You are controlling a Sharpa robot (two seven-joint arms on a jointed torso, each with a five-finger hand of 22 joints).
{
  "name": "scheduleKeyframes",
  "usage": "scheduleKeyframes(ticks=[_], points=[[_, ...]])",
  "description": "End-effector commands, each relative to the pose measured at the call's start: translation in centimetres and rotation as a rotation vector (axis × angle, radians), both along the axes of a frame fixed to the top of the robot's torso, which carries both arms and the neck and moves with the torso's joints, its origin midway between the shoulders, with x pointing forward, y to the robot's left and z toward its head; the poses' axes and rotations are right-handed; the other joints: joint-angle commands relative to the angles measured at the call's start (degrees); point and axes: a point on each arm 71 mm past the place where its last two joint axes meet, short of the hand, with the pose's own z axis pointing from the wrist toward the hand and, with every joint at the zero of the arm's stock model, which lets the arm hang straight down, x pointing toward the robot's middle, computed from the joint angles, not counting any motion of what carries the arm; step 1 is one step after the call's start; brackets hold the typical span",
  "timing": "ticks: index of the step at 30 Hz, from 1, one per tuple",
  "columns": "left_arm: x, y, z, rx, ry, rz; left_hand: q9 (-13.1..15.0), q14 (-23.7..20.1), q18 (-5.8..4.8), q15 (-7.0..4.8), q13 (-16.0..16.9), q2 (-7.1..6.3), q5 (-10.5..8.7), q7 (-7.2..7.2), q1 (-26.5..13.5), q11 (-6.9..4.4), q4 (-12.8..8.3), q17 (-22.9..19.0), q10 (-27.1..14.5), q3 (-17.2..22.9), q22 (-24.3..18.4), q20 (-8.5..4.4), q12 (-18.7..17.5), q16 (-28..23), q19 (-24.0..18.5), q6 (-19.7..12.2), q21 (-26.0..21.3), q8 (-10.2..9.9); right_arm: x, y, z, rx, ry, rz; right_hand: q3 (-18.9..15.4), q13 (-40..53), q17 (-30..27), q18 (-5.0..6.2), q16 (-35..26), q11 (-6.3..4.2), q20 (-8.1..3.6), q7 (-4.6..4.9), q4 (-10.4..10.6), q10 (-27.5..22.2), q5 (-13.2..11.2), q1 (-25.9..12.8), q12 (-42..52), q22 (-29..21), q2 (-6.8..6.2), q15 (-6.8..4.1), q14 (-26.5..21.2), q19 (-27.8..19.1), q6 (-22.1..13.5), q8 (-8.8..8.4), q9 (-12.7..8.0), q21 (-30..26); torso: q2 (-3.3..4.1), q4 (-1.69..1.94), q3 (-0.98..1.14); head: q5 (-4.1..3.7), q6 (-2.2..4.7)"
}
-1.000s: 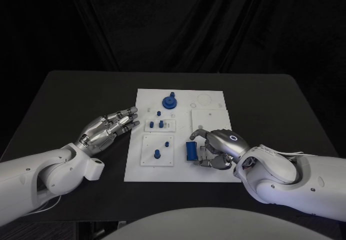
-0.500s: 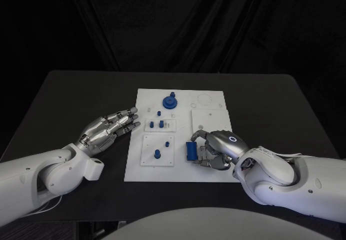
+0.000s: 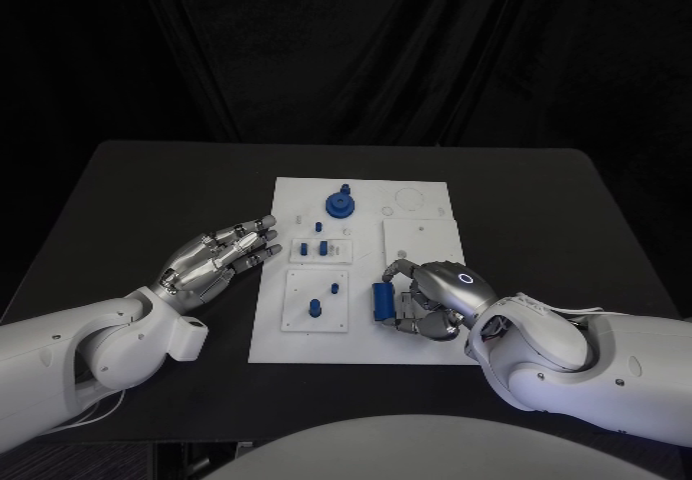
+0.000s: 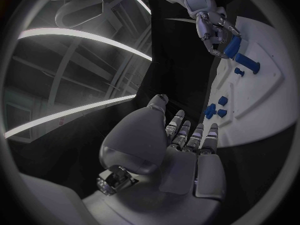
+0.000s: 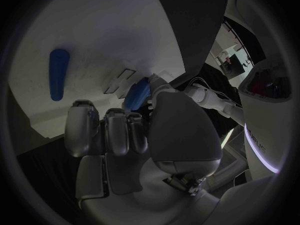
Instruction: Assemble the parts on the task board
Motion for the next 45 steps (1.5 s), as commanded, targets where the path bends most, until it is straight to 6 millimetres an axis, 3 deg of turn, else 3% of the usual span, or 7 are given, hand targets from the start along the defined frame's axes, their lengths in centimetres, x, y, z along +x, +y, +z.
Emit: scheduleKeyframes(ticks=[1,9,13,15,16,22,45], points=[[-0.1,-0.1,0.0,-0.017,0.005,-0.012,0.08,0.04,-0.97,0.44,0.06,-0.01,0.18,0.35,0.14,0.52,-0.30,0.06,0.07,-0.03,0.06,-0.06,0.25,0.27,0.26,0.00,0.30,0.24,0.0,-0.1,-0.1,0.009,0.016,-0.035,0.15,15.08,1.87,0.56,-0.13,0.45,0.39,-0.02,0.02,5.97,0.25,-0.50,0.31,10.78,0.03,0.45,3.56,1.24,0.24,0.21,-0.11,-0.30,-0.01,-0.01,0.00,-0.03,-0.01],[-0.1,-0.1,0.0,-0.014,0.010,-0.016,0.09,0.04,-1.02,0.46,0.07,-0.03,0.18,0.41,0.12,0.60,-0.34,0.06,0.07,-0.01,0.03,-0.06,0.30,0.28,0.27,0.08,0.30,0.27,0.0,-0.1,0.0,0.026,0.019,-0.032,1.30,15.08,1.87,0.59,-0.11,0.38,0.36,-0.10,-0.08,5.97,4.55,-2.81,0.31,10.75,1.67,0.40,3.57,1.22,0.50,0.85,-1.33,-0.41,-0.02,0.04,0.02,-0.04,-0.01],[-0.1,-0.1,-0.1,-0.013,0.013,-0.017,0.09,0.04,-1.02,0.46,0.07,-0.03,0.18,0.41,0.12,0.60,-0.34,0.06,0.07,-0.01,0.03,-0.06,0.30,0.28,0.27,0.08,0.30,0.27,-0.1,-0.1,0.1,0.035,0.016,-0.030,2.40,15.08,1.99,0.59,-0.02,0.17,0.24,-0.33,-0.19,5.97,9.87,-3.44,0.31,10.75,2.76,0.24,3.59,1.23,0.97,1.10,-2.27,-0.41,0.00,0.00,0.00,0.05,-0.01],[-0.1,-0.1,-0.1,-0.013,0.013,-0.017,0.09,0.04,-1.02,0.46,0.07,-0.03,0.18,0.41,0.12,0.60,-0.34,0.06,0.07,-0.01,0.03,-0.06,0.30,0.28,0.27,0.08,0.30,0.27,-0.1,-0.1,0.1,0.039,0.014,-0.029,2.64,15.08,2.02,0.59,0.01,0.12,0.20,-0.38,-0.19,5.97,10.80,-3.53,0.31,10.76,2.83,0.19,3.60,1.24,1.14,1.12,-2.57,-0.38,-0.02,-0.02,-0.01,0.12,-0.01],[-0.1,-0.1,-0.1,-0.012,0.014,-0.017,0.10,0.04,-1.04,0.46,0.07,-0.04,0.17,0.45,0.10,0.66,-0.36,0.06,0.08,0.00,0.04,-0.07,0.35,0.30,0.28,0.10,0.31,0.28,-0.1,-0.1,0.2,0.040,0.014,-0.028,3.10,14.99,2.02,0.60,0.02,0.05,0.13,-0.42,-0.12,5.89,13.30,-3.95,0.27,10.76,3.06,0.16,3.60,1.23,1.33,1.02,-3.09,-0.41,-0.01,-0.01,-0.01,0.11,-0.01],[-0.2,-0.1,-0.1,-0.011,0.016,-0.017,0.10,0.04,-1.06,0.46,0.08,-0.05,0.16,0.49,0.09,0.71,-0.37,0.06,0.09,0.00,0.05,-0.07,0.40,0.31,0.29,0.11,0.32,0.29,-0.3,-0.2,0.3,0.047,0.012,-0.025,4.03,14.78,2.04,0.58,0.05,-0.02,0.07,-0.50,-0.15,5.71,16.73,-4.71,0.17,10.76,3.07,0.08,3.61,1.24,1.79,0.74,-4.22,-0.39,-0.01,0.01,0.00,0.09,-0.01],[-0.2,0.0,-0.3,-0.007,0.025,-0.019,0.10,0.04,-1.06,0.46,0.08,-0.05,0.16,0.49,0.09,0.71,-0.37,0.06,0.09,0.00,0.05,-0.07,0.40,0.31,0.29,0.11,0.32,0.29,-1.1,-0.4,0.5,0.038,0.036,-0.026,4.32,12.78,1.94,0.75,0.01,-0.05,0.04,-0.51,-0.10,3.94,17.20,-5.48,-0.87,10.53,1.60,0.05,3.58,0.94,2.35,0.17,-5.54,-1.19,-0.04,0.00,0.02,-0.03,-0.01]])
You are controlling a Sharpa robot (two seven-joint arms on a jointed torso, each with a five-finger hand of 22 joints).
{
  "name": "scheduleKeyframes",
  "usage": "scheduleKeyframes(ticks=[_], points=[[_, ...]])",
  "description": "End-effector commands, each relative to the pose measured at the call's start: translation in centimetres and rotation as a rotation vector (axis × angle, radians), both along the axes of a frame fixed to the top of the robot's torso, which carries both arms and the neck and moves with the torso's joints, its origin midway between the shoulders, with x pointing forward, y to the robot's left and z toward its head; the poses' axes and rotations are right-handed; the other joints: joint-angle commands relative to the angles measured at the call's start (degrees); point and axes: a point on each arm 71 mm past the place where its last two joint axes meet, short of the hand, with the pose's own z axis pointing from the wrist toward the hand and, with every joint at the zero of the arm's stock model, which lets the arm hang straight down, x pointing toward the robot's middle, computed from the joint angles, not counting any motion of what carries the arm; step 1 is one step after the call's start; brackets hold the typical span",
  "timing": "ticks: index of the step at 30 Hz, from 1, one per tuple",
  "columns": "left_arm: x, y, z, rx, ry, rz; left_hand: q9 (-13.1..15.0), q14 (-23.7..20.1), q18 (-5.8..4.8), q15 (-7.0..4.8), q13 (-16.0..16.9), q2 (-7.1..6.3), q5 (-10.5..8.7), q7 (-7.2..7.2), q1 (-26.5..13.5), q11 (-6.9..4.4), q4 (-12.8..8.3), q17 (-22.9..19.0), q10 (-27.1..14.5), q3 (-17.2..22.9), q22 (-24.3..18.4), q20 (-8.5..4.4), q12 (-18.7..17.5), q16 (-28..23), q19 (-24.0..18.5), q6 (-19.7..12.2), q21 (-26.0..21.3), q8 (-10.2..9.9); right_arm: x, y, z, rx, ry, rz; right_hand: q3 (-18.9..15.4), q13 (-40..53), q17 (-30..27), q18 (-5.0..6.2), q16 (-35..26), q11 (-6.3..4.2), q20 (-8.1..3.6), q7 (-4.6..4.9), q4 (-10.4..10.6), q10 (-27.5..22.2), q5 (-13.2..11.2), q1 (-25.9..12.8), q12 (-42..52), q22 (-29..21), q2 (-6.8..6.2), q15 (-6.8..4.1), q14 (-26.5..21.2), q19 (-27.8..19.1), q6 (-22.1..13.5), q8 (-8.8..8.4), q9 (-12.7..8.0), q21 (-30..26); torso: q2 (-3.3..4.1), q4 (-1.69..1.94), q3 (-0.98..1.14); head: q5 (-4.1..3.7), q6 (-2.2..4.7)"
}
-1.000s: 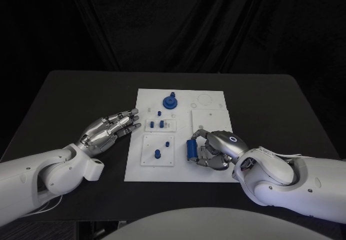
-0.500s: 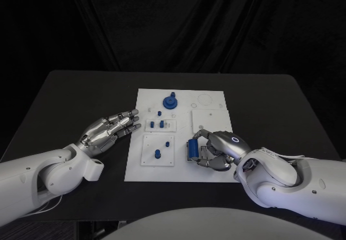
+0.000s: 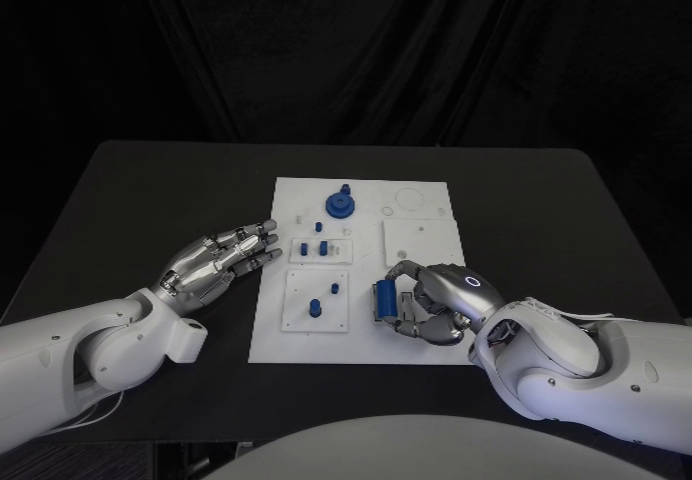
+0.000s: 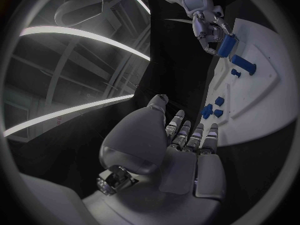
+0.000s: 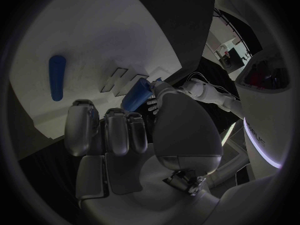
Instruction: Assemble the parts on the task board
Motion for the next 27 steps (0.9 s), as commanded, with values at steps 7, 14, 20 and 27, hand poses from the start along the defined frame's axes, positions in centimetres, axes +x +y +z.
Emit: scheduleKeyframes(ticks=[7,14,20,27], points=[[-0.15,-0.08,-0.02,-0.014,0.005,-0.011,0.06,0.05,-1.13,0.49,0.10,-0.08,0.15,0.59,0.04,0.45,-0.44,0.07,0.11,0.04,0.12,-0.07,0.49,0.37,0.35,0.04,0.34,0.31,-0.08,-0.14,-0.38,-0.035,0.027,-0.014,0.39,10.33,1.43,0.83,-0.30,0.16,0.15,-0.25,0.02,1.85,-1.84,-0.63,-1.72,10.41,-0.67,0.20,3.47,0.78,2.20,-0.74,-1.31,-0.76,0.01,0.07,0.01,0.01,-0.01],[-0.18,-0.07,-0.05,-0.013,0.008,-0.012,0.06,0.06,-1.16,0.50,0.10,-0.08,0.16,0.64,0.02,0.51,-0.46,0.08,0.11,0.06,0.14,-0.06,0.51,0.42,0.37,0.04,0.36,0.32,0.08,-0.19,-0.64,-0.061,0.036,-0.019,0.35,6.84,1.03,0.91,-0.53,0.16,0.21,-0.19,0.00,-0.73,-4.36,0.20,-3.77,10.32,-1.26,0.23,3.40,0.68,1.62,-3.13,-3.31,-1.13,0.00,0.07,-0.05,0.15,-0.01],[-0.17,-0.08,-0.05,-0.013,0.008,-0.012,0.06,0.07,-1.17,0.51,0.10,-0.08,0.16,0.68,0.01,0.56,-0.47,0.08,0.12,0.07,0.16,-0.06,0.53,0.45,0.39,0.07,0.37,0.33,0.25,-0.20,-0.82,-0.087,0.033,-0.020,-0.94,4.83,-0.11,1.13,-1.22,0.18,0.24,-0.20,0.13,-1.95,-9.40,0.33,-5.03,10.00,-1.81,0.25,3.14,0.29,0.73,-4.74,-4.89,-2.31,0.02,0.21,-0.03,-0.08,-0.01],[-0.17,-0.09,-0.07,-0.013,0.009,-0.013,0.06,0.07,-1.19,0.53,0.11,-0.11,0.18,0.73,0.00,0.64,-0.51,0.08,0.12,0.08,0.16,-0.06,0.57,0.46,0.40,0.03,0.38,0.34,0.36,-0.15,-0.88,-0.101,0.022,-0.018,-3.05,4.11,-0.44,1.21,-1.44,0.09,0.22,-0.36,0.26,-2.25,-14.58,1.67,-5.45,9.90,-3.38,0.19,3.05,0.17,-1.08,-6.49,-6.47,-2.80,0.02,0.14,-0.05,0.11,-0.01]])
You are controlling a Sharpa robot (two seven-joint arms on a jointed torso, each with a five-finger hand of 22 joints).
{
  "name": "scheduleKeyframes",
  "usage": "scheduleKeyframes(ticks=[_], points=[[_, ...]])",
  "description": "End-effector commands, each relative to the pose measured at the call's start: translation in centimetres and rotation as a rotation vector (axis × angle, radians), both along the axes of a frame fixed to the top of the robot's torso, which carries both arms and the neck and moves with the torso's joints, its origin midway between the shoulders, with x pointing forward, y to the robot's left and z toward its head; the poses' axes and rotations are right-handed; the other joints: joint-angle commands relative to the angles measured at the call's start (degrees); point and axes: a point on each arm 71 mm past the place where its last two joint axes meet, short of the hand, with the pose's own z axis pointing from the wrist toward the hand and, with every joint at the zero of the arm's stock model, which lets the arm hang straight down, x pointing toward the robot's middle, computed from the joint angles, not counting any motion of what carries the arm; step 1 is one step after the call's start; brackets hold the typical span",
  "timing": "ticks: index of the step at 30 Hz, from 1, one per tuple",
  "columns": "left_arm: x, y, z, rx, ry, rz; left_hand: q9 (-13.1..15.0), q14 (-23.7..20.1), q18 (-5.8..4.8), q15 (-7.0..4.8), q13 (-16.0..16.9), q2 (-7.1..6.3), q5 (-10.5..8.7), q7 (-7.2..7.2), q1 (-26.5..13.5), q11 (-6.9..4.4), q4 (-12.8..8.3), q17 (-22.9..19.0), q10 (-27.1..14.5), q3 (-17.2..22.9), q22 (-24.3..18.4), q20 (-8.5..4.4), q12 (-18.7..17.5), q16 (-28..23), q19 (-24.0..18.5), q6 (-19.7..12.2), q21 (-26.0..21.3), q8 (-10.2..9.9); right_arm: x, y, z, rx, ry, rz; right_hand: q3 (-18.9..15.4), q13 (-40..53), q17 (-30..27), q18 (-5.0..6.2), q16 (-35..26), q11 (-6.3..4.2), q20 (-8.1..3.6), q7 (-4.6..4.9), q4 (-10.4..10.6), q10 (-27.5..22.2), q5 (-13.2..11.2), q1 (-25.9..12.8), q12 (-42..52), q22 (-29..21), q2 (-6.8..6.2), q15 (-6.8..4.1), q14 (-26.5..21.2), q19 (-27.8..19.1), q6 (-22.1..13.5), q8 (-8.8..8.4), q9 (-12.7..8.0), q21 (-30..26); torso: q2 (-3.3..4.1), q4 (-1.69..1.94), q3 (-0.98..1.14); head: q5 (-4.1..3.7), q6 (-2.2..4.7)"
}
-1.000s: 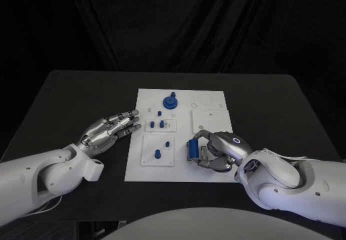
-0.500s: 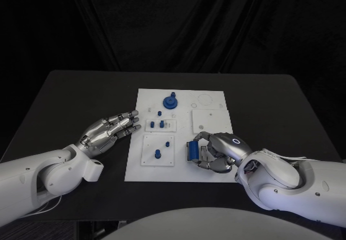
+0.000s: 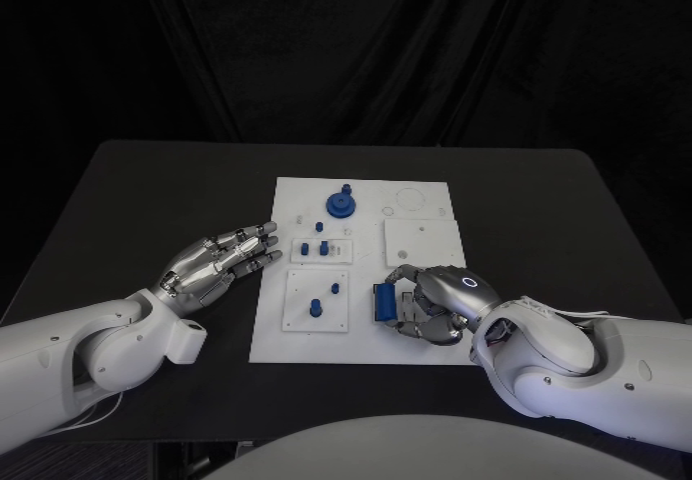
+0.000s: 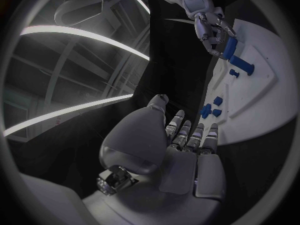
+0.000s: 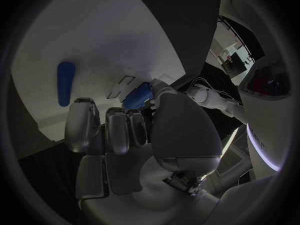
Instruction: Assemble the parts on the task board
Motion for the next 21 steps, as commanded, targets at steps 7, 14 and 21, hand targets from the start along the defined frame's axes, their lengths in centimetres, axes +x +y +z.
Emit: scheduleKeyframes(ticks=[7,14,21], points=[[-0.1,-0.1,0.0,-0.016,0.000,-0.009,0.08,-0.14,-1.21,0.33,0.07,-0.12,0.18,0.75,-0.01,0.47,-0.36,0.09,-0.07,-0.07,0.06,-0.06,0.32,0.27,0.42,0.05,0.38,0.35,0.0,-0.1,-0.3,-0.042,-0.006,-0.009,-3.06,3.87,-0.10,0.27,-0.34,-0.33,0.05,-0.40,0.13,-0.18,-5.25,-0.07,-0.38,9.92,-2.88,0.01,3.08,0.22,-2.80,-1.76,-1.05,-0.34,0.01,-0.11,-0.01,0.16,-0.01],[-0.1,-0.1,0.0,-0.016,0.000,-0.008,0.09,-0.13,-1.24,0.35,0.08,-0.13,0.18,0.79,-0.02,0.52,-0.39,0.10,-0.07,-0.06,0.00,-0.06,0.35,0.30,0.39,0.12,0.37,0.38,0.0,0.0,0.0,-0.023,-0.033,-0.007,-5.27,4.41,0.34,0.14,-0.08,-0.51,-0.11,-0.63,0.23,0.28,-8.46,-0.31,0.02,10.11,-4.94,-0.16,3.20,0.44,-4.80,-3.85,-1.22,0.19,0.01,-0.03,0.04,0.23,-0.01],[-0.1,-0.1,0.0,-0.016,0.000,-0.008,0.09,-0.13,-1.24,0.35,0.08,-0.13,0.18,0.79,-0.02,0.52,-0.39,0.10,-0.07,-0.06,0.00,-0.06,0.35,0.30,0.39,0.12,0.37,0.38,-0.2,0.0,0.7,0.044,-0.091,0.005,-5.45,4.55,0.59,0.06,0.07,-0.65,-0.28,-0.73,0.25,0.42,-10.43,-1.55,0.16,10.22,-4.99,-0.31,3.29,0.60,-4.01,-2.95,-0.84,0.56,0.00,-0.11,-0.01,0.55,-0.01]])
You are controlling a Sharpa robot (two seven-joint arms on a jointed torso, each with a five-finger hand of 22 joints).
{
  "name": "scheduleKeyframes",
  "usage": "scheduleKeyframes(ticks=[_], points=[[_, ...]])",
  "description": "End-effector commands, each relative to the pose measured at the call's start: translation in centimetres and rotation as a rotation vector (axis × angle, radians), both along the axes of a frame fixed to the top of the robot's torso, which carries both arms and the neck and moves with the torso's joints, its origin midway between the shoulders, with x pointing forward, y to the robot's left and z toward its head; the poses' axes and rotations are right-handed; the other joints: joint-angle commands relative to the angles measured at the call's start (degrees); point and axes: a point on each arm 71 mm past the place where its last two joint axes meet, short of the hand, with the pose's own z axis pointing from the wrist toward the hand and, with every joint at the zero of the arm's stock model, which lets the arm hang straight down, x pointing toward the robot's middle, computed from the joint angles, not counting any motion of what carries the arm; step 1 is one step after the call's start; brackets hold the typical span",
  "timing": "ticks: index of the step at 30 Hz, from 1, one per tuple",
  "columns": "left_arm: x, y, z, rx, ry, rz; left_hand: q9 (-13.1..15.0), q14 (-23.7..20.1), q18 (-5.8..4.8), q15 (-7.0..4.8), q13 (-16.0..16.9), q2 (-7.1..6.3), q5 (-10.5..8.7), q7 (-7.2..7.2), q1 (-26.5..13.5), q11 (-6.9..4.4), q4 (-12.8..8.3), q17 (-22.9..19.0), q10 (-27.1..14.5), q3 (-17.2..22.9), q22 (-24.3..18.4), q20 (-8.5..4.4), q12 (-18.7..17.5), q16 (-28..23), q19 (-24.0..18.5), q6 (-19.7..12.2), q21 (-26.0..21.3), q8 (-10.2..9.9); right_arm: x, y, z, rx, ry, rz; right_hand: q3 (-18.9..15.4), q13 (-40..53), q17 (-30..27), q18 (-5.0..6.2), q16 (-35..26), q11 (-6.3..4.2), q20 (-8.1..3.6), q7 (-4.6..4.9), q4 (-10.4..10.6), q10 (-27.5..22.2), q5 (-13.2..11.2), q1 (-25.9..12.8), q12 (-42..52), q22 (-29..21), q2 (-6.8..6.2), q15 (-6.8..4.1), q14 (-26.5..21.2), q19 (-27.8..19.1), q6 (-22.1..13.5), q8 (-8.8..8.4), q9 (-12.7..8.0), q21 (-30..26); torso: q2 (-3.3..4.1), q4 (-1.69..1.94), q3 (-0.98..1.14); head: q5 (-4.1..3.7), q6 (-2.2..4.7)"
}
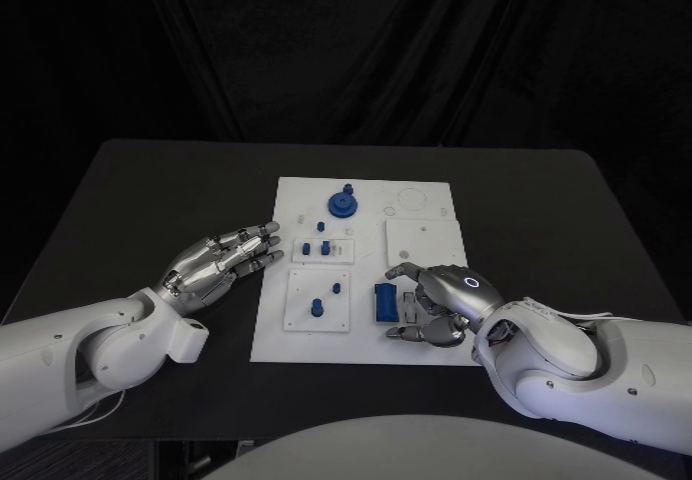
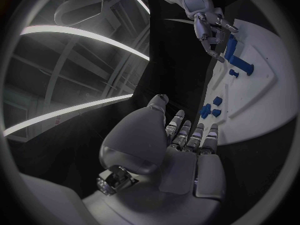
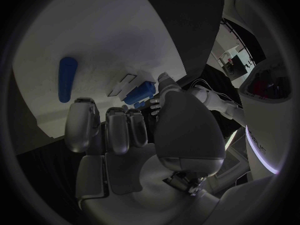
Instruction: Assemble the parts on the task board
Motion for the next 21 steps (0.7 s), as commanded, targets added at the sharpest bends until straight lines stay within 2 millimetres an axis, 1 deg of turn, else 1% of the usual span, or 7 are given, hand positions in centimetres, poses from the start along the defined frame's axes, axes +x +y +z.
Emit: scheduleKeyframes(ticks=[1,2,3,5,9,15,21], points=[[-0.09,-0.07,0.06,-0.017,-0.002,-0.008,0.09,-0.12,-0.33,0.35,0.09,-0.13,0.18,0.79,-0.02,0.52,-0.39,0.10,-0.07,-0.05,0.01,-0.06,0.35,0.30,0.39,0.12,0.37,0.38,-0.18,0.04,0.69,0.064,-0.068,0.004,0.10,4.53,0.21,0.08,0.08,-0.02,-0.27,0.23,0.07,0.25,0.06,-0.79,0.39,10.22,0.17,-0.30,3.29,0.59,1.18,0.94,0.28,0.53,0.00,-0.03,-0.02,0.05,-0.01],[-0.10,-0.06,0.06,-0.016,-0.001,-0.008,0.09,-0.12,-0.33,0.35,0.09,-0.13,0.18,0.79,-0.02,0.52,-0.39,0.10,-0.07,-0.05,0.01,-0.06,0.35,0.30,0.39,0.12,0.37,0.38,-0.21,0.06,0.76,0.071,-0.072,0.006,0.31,4.56,0.26,0.07,0.10,0.00,-0.26,0.25,0.06,0.28,0.47,-0.91,0.42,10.23,0.38,-0.27,3.31,0.61,1.42,1.04,0.31,0.56,0.00,-0.03,-0.03,0.05,-0.01],[-0.10,-0.06,0.05,-0.016,-0.001,-0.008,0.09,-0.12,-0.33,0.35,0.09,-0.13,0.18,0.79,-0.02,0.52,-0.39,0.10,-0.07,-0.05,0.01,-0.06,0.35,0.30,0.39,0.12,0.37,0.38,-0.23,0.07,0.82,0.077,-0.075,0.008,1.11,4.81,0.53,0.00,0.27,0.03,-0.23,0.27,0.01,0.50,2.57,-1.00,0.58,10.33,1.32,-0.23,3.38,0.75,1.98,1.27,0.34,0.90,0.00,-0.03,-0.03,0.05,-0.01],[-0.10,-0.06,0.04,-0.016,-0.001,-0.008,0.09,-0.12,-0.33,0.35,0.09,-0.13,0.18,0.79,-0.02,0.52,-0.39,0.10,-0.07,-0.05,0.01,-0.06,0.35,0.30,0.39,0.12,0.37,0.38,-0.26,0.08,0.88,0.085,-0.077,0.010,1.77,4.82,0.54,0.00,0.28,0.04,-0.21,0.27,-0.01,0.53,4.86,-1.09,0.60,10.33,1.95,-0.22,3.40,0.79,2.28,1.32,0.29,0.92,0.02,-0.03,-0.01,0.02,-0.01],[-0.11,-0.11,0.03,-0.017,0.000,-0.009,0.09,-0.12,-0.33,0.35,0.09,-0.13,0.18,0.79,-0.02,0.52,-0.39,0.10,-0.07,-0.05,0.01,-0.06,0.35,0.30,0.39,0.12,0.37,0.38,-0.25,0.06,0.86,0.089,-0.073,0.010,2.55,4.72,0.48,0.01,0.25,0.07,-0.18,0.34,-0.03,0.47,7.61,-1.41,0.55,10.31,2.96,-0.20,3.38,0.78,2.63,1.32,0.22,0.84,0.03,-0.02,0.02,-0.13,-0.01],[-0.13,-0.16,0.02,-0.017,0.001,-0.011,0.09,-0.12,-0.33,0.35,0.09,-0.13,0.18,0.79,-0.02,0.52,-0.39,0.10,-0.07,-0.05,0.01,-0.06,0.35,0.30,0.39,0.12,0.37,0.38,-0.25,0.03,0.76,0.088,-0.059,0.010,3.28,4.67,0.41,0.01,0.22,0.11,-0.15,0.38,-0.05,0.43,9.25,-2.08,0.53,10.32,3.87,-0.16,3.37,0.78,2.90,1.23,0.16,0.84,0.03,0.01,0.03,-0.12,-0.01],[-0.16,-0.17,0.02,-0.017,0.002,-0.012,0.10,-0.11,-0.39,0.39,0.10,-0.14,0.21,0.87,-0.04,0.62,-0.47,0.10,-0.05,0.00,0.04,-0.06,0.46,0.36,0.42,0.14,0.38,0.41,-0.20,-0.05,0.61,0.089,-0.040,0.002,4.20,4.53,0.49,0.00,0.27,0.09,-0.14,0.34,-0.12,0.31,9.42,-2.02,0.46,10.33,5.00,-0.16,3.38,0.80,3.50,1.34,0.21,0.88,0.02,-0.06,-0.01,0.04,-0.01]])
